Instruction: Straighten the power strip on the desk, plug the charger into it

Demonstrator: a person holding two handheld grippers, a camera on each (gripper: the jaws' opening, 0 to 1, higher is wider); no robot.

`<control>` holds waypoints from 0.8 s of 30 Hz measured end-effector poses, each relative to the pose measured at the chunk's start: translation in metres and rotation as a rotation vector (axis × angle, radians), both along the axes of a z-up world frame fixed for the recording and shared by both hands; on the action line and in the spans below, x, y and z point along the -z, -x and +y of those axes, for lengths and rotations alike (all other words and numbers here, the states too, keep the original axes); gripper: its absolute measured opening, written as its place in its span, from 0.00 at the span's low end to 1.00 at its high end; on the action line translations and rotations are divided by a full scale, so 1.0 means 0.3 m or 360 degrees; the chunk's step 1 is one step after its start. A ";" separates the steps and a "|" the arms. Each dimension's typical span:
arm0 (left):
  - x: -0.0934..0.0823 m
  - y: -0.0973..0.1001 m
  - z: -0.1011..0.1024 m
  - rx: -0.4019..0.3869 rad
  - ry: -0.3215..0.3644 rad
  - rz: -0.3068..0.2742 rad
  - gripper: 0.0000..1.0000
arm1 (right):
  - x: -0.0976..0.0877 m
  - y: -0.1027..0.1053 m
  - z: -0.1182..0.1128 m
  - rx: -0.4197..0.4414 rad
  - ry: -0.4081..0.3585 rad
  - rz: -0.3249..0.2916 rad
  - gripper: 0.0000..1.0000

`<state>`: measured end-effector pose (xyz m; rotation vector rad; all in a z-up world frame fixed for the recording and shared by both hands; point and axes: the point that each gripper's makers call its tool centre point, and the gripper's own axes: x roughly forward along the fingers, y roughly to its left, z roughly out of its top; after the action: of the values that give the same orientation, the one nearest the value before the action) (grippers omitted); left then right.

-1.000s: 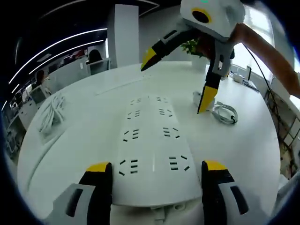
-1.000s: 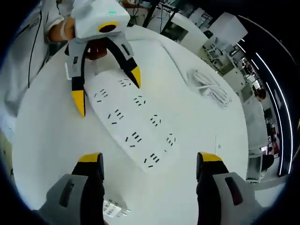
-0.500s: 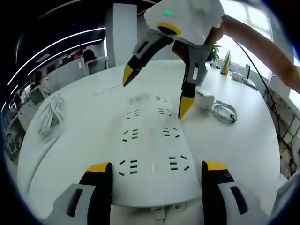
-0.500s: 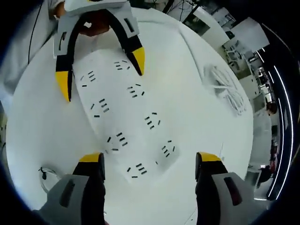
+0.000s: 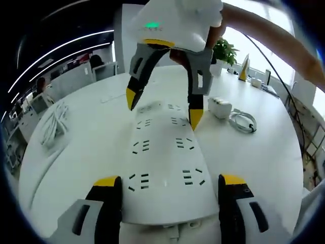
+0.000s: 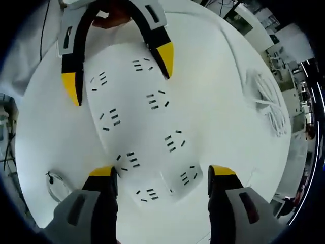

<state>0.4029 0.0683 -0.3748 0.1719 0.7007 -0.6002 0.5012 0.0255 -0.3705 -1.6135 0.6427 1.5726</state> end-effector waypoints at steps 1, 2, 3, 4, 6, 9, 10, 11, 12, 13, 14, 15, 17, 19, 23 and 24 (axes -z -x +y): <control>0.000 0.000 0.000 0.0001 0.0000 0.0000 0.78 | 0.003 0.000 -0.002 0.0005 0.0023 0.0015 0.71; 0.000 0.000 0.000 0.0001 0.0001 -0.0001 0.78 | 0.006 0.001 -0.002 0.0001 0.0040 0.0025 0.71; -0.001 0.000 0.001 0.0002 0.0001 -0.0001 0.78 | 0.008 0.002 -0.001 -0.0001 0.0049 0.0030 0.70; -0.001 -0.001 0.001 0.0003 0.0002 -0.0002 0.78 | 0.010 0.004 -0.003 0.0000 0.0067 0.0044 0.69; -0.002 -0.002 0.002 0.0003 0.0008 -0.0005 0.78 | 0.015 0.006 -0.005 0.0007 0.0091 0.0075 0.69; -0.003 -0.003 0.003 0.0002 0.0016 -0.0010 0.78 | 0.019 0.011 -0.004 0.0004 0.0109 0.0102 0.70; -0.003 -0.004 0.003 0.0002 0.0017 -0.0011 0.78 | 0.020 0.013 -0.004 -0.0002 0.0120 0.0111 0.70; -0.003 -0.004 0.003 0.0003 0.0017 -0.0011 0.78 | 0.023 0.015 -0.003 -0.0010 0.0131 0.0119 0.70; -0.003 -0.004 0.004 0.0003 0.0017 -0.0011 0.78 | 0.024 0.016 -0.002 -0.0018 0.0141 0.0126 0.70; -0.003 -0.004 0.004 0.0003 0.0017 -0.0011 0.78 | 0.025 0.017 -0.002 -0.0019 0.0146 0.0128 0.70; -0.003 -0.005 0.004 0.0003 0.0018 -0.0011 0.78 | 0.025 0.018 -0.003 -0.0021 0.0149 0.0130 0.70; -0.003 -0.005 0.004 0.0003 0.0018 -0.0011 0.78 | 0.025 0.017 -0.003 -0.0023 0.0148 0.0134 0.70; -0.003 -0.005 0.005 0.0003 0.0017 -0.0011 0.78 | 0.023 0.017 -0.004 -0.0024 0.0133 0.0135 0.71; -0.003 -0.005 0.005 0.0003 0.0016 -0.0010 0.78 | 0.016 0.021 -0.008 -0.0036 0.0088 0.0134 0.69; -0.002 -0.005 0.004 0.0016 0.0009 -0.0004 0.78 | 0.012 0.021 -0.009 -0.0032 0.0033 0.0137 0.68; -0.002 -0.004 0.004 0.0017 0.0006 -0.0003 0.78 | 0.013 0.020 -0.008 -0.0029 0.0030 0.0140 0.68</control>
<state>0.4042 0.0693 -0.3742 0.1729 0.6972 -0.6113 0.4952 0.0233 -0.3743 -1.5751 0.6930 1.6628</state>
